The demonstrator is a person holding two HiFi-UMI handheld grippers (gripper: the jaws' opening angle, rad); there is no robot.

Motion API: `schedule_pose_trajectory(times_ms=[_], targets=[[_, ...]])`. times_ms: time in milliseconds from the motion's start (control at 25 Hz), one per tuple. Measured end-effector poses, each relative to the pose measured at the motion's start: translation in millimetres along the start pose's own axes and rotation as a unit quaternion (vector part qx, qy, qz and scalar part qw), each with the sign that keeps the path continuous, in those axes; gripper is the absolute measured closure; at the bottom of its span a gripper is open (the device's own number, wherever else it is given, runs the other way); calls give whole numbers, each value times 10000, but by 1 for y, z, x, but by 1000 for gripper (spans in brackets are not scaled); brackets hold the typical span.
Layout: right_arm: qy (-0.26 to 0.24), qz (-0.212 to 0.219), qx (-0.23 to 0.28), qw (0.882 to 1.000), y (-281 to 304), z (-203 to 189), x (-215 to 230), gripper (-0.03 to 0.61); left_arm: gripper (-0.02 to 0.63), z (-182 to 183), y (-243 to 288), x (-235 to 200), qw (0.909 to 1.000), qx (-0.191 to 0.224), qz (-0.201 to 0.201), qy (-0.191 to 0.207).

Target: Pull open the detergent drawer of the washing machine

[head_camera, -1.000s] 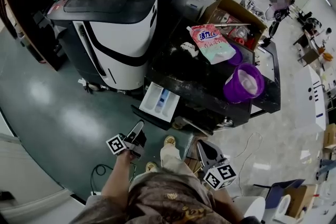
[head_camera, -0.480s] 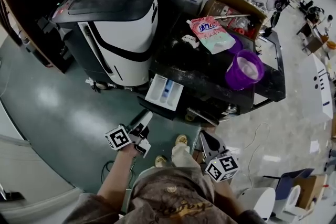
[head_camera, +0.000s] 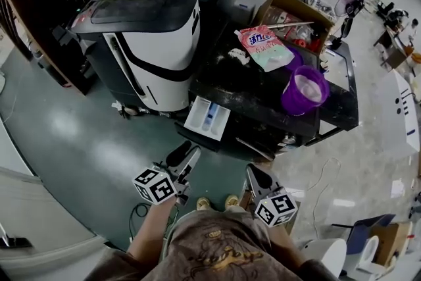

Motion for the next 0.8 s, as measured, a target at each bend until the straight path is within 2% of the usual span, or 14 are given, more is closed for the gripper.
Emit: schedule_pose_trajectory(times_ms=[200, 400, 800], targets=[[-100, 163, -3, 9998, 5, 8, 8, 574, 460, 3, -1, 17, 9970, -17, 225, 742], [-228, 204, 29, 9995, 8, 13, 20, 574, 510, -4, 4, 33, 9884, -133, 450, 1445], [-389, 262, 58, 9989, 6, 12, 37, 575, 575, -19, 7, 36, 9769, -6, 983, 1897]])
Point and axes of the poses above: the fingertips, and each gripper's own axes: y forward along the fingers, x to its right, z out of its top, the point moved 5 cm from there along -y, backward along the fingers, and after that the axes turned 1 degree about y, right-handed, at the moved point
